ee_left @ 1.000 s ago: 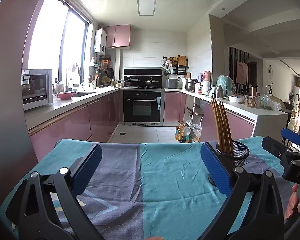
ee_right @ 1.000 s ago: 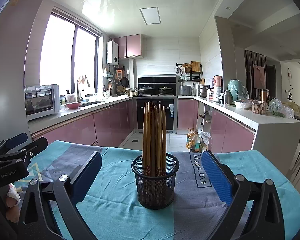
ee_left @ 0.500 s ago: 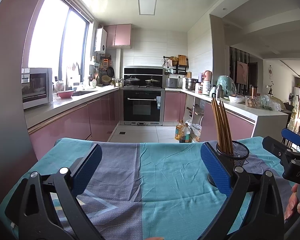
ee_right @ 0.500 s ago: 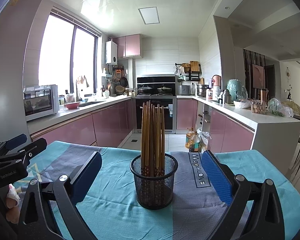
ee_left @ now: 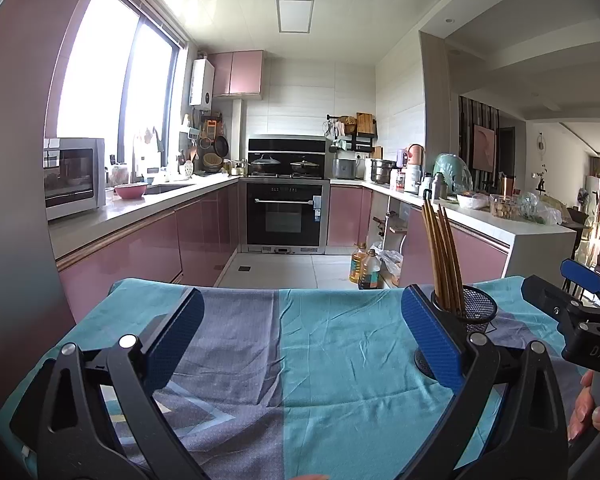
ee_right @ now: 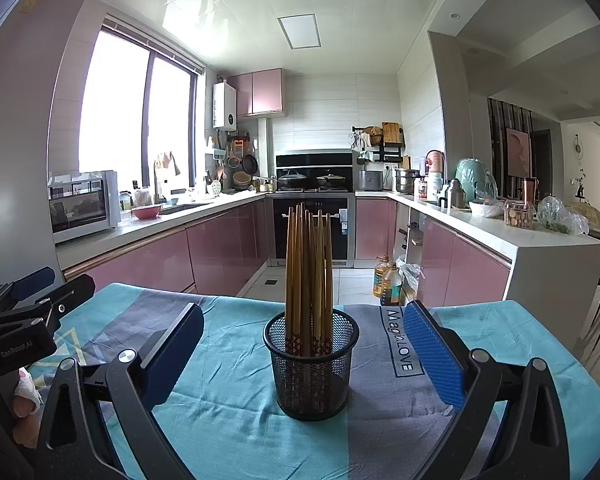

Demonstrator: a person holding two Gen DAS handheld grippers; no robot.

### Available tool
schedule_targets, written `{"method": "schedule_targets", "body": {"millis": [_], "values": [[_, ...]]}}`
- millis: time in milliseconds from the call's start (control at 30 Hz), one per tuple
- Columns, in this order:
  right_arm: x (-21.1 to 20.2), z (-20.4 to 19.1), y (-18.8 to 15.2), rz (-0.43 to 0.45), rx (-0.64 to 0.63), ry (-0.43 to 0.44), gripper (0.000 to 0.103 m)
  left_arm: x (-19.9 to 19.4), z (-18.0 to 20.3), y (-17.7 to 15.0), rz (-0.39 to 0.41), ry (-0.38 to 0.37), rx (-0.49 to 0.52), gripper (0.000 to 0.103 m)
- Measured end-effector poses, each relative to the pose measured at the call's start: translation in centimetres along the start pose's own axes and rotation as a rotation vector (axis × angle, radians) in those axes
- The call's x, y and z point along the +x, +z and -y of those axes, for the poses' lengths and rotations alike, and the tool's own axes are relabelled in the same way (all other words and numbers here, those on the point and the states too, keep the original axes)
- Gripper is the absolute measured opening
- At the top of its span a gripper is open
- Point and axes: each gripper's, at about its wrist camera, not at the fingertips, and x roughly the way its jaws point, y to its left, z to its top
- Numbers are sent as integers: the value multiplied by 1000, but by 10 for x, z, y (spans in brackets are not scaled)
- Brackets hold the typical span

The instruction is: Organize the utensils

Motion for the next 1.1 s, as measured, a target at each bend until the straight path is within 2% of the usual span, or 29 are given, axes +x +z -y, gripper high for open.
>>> {"method": "schedule_targets", "body": {"millis": [1100], "values": [[2, -2, 0, -4, 6, 0, 97, -1, 1, 3, 9, 1, -4, 97]]}}
